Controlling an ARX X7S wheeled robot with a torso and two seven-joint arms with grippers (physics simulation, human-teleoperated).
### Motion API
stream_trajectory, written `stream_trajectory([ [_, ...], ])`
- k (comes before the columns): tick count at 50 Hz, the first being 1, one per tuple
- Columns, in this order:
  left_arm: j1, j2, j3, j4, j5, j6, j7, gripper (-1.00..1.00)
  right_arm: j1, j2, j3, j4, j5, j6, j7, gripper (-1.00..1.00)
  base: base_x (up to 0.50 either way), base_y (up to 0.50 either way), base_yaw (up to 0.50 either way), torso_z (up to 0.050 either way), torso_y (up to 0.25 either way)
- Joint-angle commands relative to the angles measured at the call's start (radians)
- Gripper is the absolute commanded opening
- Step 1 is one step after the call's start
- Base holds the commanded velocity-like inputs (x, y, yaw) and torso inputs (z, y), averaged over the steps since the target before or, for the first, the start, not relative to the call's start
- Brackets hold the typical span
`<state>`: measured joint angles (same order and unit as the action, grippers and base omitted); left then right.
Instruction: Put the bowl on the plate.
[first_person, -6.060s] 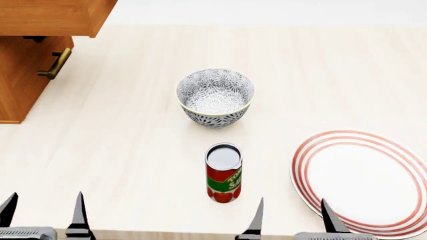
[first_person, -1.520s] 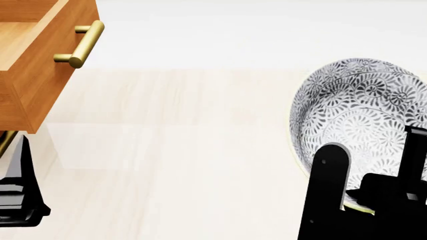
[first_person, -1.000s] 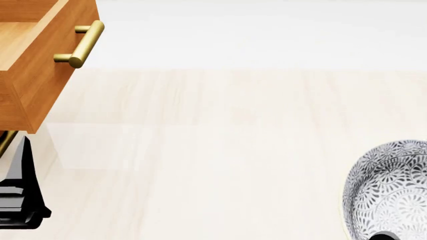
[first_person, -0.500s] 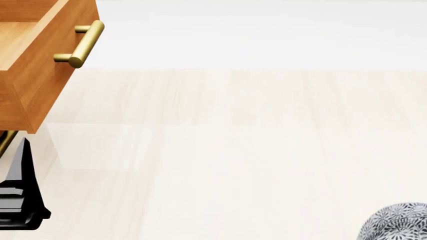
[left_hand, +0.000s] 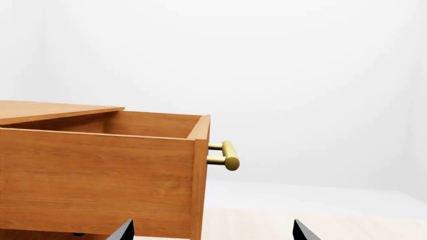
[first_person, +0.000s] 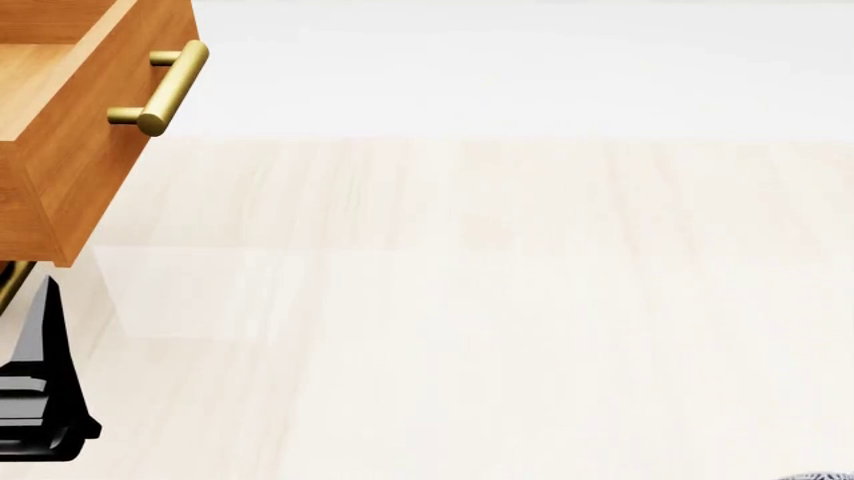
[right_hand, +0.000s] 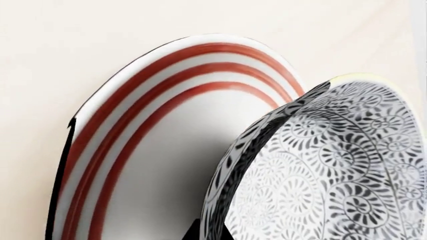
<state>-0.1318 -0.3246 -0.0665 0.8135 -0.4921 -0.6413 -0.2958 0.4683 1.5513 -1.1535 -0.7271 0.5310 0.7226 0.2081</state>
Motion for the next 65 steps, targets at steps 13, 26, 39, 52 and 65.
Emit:
stream_trajectory([
  [13, -0.001, -0.012, 0.002, 0.009, -0.009, -0.001, -0.013, 1.00, 0.033, -0.025, -0.014, 0.048, -0.040, -0.036, 0.015, 1.00, 0.00, 0.00, 0.00, 0.000, 0.000],
  [26, 0.003, -0.016, 0.004, 0.005, -0.013, 0.007, -0.015, 1.00, 0.037, -0.014, -0.008, 0.023, -0.042, -0.019, 0.011, 1.00, 0.00, 0.00, 0.00, 0.000, 0.000],
  [39, 0.001, -0.020, 0.004, 0.010, -0.021, 0.007, -0.023, 1.00, 0.061, 0.019, 0.019, -0.104, -0.006, 0.060, 0.063, 1.00, 0.00, 0.00, 0.00, 0.000, 0.000],
  [52, 0.003, -0.026, 0.002, 0.026, -0.034, 0.003, -0.032, 1.00, 0.107, 0.019, 0.069, -0.320, 0.047, 0.251, 0.124, 1.00, 0.00, 0.00, 0.00, 0.000, 0.000],
  [65, 0.001, -0.032, -0.001, 0.038, -0.045, -0.002, -0.042, 1.00, 0.067, 0.019, 0.031, -0.320, -0.070, 0.216, 0.135, 1.00, 0.00, 0.00, 0.00, 0.000, 0.000],
])
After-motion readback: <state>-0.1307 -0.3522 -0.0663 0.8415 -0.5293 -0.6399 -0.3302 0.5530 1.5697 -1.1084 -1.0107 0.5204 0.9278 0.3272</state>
